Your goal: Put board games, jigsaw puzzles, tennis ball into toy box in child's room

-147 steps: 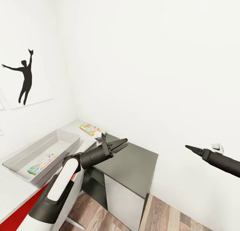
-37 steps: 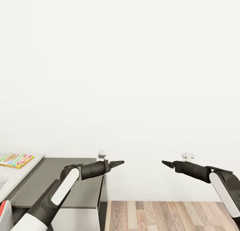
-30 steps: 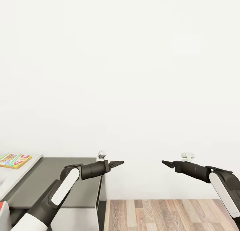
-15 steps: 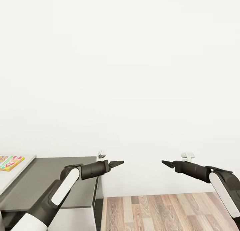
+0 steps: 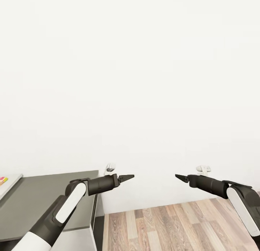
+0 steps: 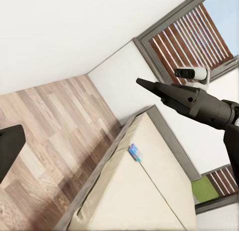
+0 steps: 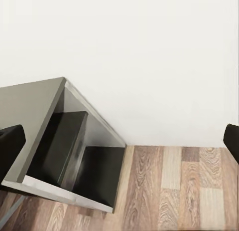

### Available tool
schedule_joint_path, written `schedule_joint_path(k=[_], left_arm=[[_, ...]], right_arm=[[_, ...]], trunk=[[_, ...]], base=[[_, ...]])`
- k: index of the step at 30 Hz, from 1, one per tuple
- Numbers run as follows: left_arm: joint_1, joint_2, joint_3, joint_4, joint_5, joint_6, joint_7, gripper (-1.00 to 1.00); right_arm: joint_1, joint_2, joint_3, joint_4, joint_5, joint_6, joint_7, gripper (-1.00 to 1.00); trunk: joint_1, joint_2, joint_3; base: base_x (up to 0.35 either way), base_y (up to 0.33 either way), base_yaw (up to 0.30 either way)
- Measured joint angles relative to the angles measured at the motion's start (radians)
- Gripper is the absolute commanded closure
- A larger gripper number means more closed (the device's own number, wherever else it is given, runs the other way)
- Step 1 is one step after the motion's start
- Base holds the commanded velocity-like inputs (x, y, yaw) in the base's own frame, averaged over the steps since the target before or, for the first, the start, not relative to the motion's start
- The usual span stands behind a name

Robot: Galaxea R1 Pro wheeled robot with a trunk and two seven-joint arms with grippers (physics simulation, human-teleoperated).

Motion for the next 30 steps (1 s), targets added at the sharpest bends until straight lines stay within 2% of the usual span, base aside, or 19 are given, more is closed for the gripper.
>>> schedule_joint_path(k=[12, 24, 30], left_arm=[[0.0, 0.0, 0.0, 0.0, 0.0, 0.0, 0.0, -1.0], [0.0, 0.0, 0.001, 0.0, 0.0, 0.0, 0.0, -1.0], [0.0, 0.0, 0.002, 0.0, 0.0, 0.0, 0.0, -1.0]], right_arm=[[0.0, 0.0, -0.002, 0.0, 0.0, -0.002, -0.001, -1.0], [0.0, 0.0, -0.004, 0.004, 0.003, -0.005, -0.011, -1.0], [0.0, 0.0, -0.004, 0.005, 0.002, -0.005, -0.041, -1.0]], trunk=[[0.0, 0.0, -0.008], [0.0, 0.0, -0.01], [0.0, 0.0, -0.01]], base=[[0.0, 0.0, -0.206], [0.0, 0.0, -0.053], [0.0, 0.0, -0.014]])
